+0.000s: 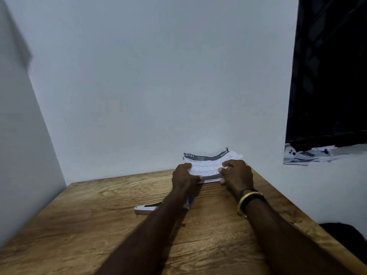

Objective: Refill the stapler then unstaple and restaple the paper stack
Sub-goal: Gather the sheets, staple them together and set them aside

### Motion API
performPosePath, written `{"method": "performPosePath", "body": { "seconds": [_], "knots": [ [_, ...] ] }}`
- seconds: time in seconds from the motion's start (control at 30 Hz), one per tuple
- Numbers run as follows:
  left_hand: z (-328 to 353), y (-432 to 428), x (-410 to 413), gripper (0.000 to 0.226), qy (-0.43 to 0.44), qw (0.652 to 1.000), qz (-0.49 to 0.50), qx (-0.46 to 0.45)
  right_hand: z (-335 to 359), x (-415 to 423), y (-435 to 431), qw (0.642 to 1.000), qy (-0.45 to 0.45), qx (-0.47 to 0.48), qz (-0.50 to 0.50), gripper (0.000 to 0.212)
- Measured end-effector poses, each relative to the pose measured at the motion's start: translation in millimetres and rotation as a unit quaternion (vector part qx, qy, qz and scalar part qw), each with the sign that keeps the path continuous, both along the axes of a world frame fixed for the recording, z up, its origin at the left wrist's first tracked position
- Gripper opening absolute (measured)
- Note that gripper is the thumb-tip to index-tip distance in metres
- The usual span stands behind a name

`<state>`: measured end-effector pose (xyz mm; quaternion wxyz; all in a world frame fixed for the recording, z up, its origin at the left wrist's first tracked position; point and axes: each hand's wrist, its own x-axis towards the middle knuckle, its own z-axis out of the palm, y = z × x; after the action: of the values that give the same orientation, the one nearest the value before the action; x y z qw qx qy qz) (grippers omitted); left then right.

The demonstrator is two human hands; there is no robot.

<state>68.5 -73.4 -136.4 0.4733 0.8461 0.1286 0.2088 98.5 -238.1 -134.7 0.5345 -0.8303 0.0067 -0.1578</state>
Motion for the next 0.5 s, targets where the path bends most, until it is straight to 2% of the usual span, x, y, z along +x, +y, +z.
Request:
{"method": "performPosePath", "body": {
  "seconds": [0.13, 0.23, 0.33, 0.43, 0.5],
  "knots": [
    [0.5, -3.9, 6.8, 0.074, 0.049, 0.998, -0.011, 0.048, -6.0, 12.8, -6.7, 0.999, 0.041, -0.020, 0.009, 0.024],
    [0.2, -3.3, 12.5, 0.073, 0.079, 0.992, 0.001, 0.096, -10.5, 21.8, -8.5, 0.996, 0.055, -0.069, 0.002, 0.023],
    [-0.6, -4.2, 16.8, 0.064, 0.108, 0.985, 0.010, 0.132, -11.4, 28.2, -7.6, 0.992, 0.056, -0.113, -0.016, 0.019],
    [0.2, -6.8, 20.0, 0.053, 0.139, 0.974, 0.017, 0.176, -11.0, 30.1, -3.6, 0.980, 0.080, -0.180, -0.019, 0.028],
    [-0.8, -8.9, 20.9, 0.047, 0.161, 0.965, 0.019, 0.205, -11.1, 30.3, -0.9, 0.973, 0.080, -0.217, -0.027, 0.027]
  ]
}}
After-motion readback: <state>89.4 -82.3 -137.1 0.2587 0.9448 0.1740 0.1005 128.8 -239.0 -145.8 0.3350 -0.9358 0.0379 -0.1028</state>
